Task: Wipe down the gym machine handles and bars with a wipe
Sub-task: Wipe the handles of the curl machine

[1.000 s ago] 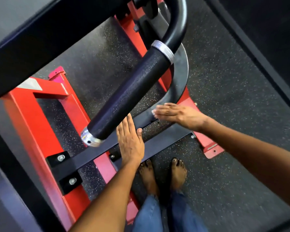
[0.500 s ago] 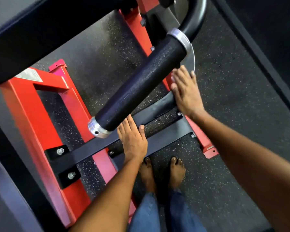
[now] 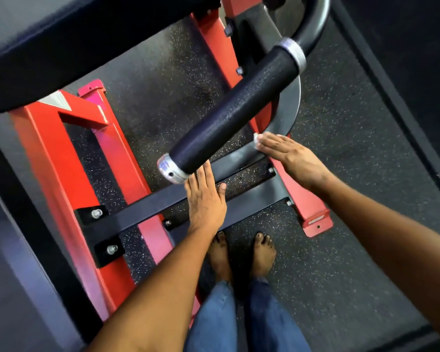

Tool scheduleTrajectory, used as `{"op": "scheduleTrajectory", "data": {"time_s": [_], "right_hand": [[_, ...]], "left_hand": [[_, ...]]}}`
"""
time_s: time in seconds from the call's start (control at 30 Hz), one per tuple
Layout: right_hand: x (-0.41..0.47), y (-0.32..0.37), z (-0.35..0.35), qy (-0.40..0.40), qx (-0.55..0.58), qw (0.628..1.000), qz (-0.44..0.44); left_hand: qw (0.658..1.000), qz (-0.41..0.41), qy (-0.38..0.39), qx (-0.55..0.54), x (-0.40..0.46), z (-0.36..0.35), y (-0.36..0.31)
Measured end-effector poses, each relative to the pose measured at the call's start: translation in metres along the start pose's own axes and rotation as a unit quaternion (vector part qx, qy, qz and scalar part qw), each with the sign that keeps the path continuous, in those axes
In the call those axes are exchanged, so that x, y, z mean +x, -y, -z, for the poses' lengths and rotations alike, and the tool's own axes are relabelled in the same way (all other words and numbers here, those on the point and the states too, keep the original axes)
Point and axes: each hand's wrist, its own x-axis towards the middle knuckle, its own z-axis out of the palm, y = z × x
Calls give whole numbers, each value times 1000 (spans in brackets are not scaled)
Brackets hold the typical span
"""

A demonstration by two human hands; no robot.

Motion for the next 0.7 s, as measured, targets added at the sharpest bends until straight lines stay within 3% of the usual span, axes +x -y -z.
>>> {"op": "scheduleTrajectory", "data": {"time_s": [0.07, 0.13, 0.23, 0.33, 0.47, 0.63, 0.7], "right_hand": [[-17, 19, -4, -100, 85, 971, -199], [-32, 43, -5, -171, 148, 909, -350], [-43, 86, 10, -186, 213, 858, -429], [-47, 130, 54, -179, 208, 864, -422], [-54, 195, 139, -147, 201, 870, -426], [-56, 271, 248, -56, 81, 923, -371], [-58, 306, 285, -56, 48, 936, -345]], "left_hand": [[999, 9, 40, -21, -1, 10, -4], [996, 14, 79, -48, -5, 24, -7], [989, 35, 125, -72, -24, 50, -15], [983, 30, 144, -110, -56, 97, -25], [984, 12, 115, -135, -91, 185, -39], [991, -5, 73, -109, -120, 318, -50], [994, -23, 46, -93, -135, 365, -50]]}}
